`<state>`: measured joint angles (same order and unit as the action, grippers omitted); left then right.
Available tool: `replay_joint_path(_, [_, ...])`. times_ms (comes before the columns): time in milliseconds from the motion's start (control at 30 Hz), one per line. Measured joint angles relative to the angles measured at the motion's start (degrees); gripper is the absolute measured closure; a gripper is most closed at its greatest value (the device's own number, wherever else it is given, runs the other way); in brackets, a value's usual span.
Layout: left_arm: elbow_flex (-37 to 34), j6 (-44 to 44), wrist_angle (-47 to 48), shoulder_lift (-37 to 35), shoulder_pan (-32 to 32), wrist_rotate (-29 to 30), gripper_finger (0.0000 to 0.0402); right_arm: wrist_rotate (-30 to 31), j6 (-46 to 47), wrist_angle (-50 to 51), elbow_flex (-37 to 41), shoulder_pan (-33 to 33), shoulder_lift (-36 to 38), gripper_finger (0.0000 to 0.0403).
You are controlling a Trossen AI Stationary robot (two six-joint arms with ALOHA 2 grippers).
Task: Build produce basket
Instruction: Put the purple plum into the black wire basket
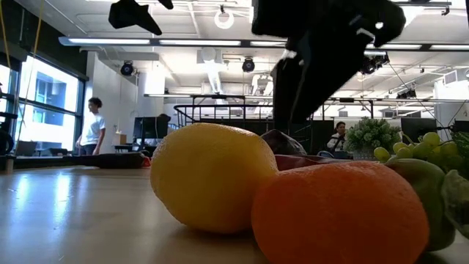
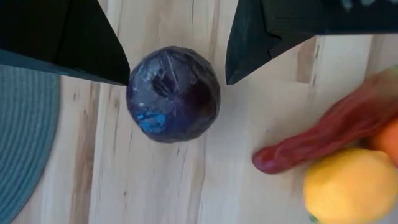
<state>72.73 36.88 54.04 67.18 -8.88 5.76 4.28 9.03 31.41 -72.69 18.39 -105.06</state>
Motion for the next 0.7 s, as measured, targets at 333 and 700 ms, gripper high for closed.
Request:
replay_joint_path(333, [0.0, 0.0, 0.2, 0.0, 0.0, 0.0, 0.0124, 0.23, 2.36, -2.07, 0.0, -0.88, -1.68, 0.0155])
replay_joint_path(700, [0.0, -0.62, 0.23, 0.0, 0.0, 0.0, 0.0124, -3.04, 4.05, -2.86, 0.0, -3.78, -3.64, 0.0155])
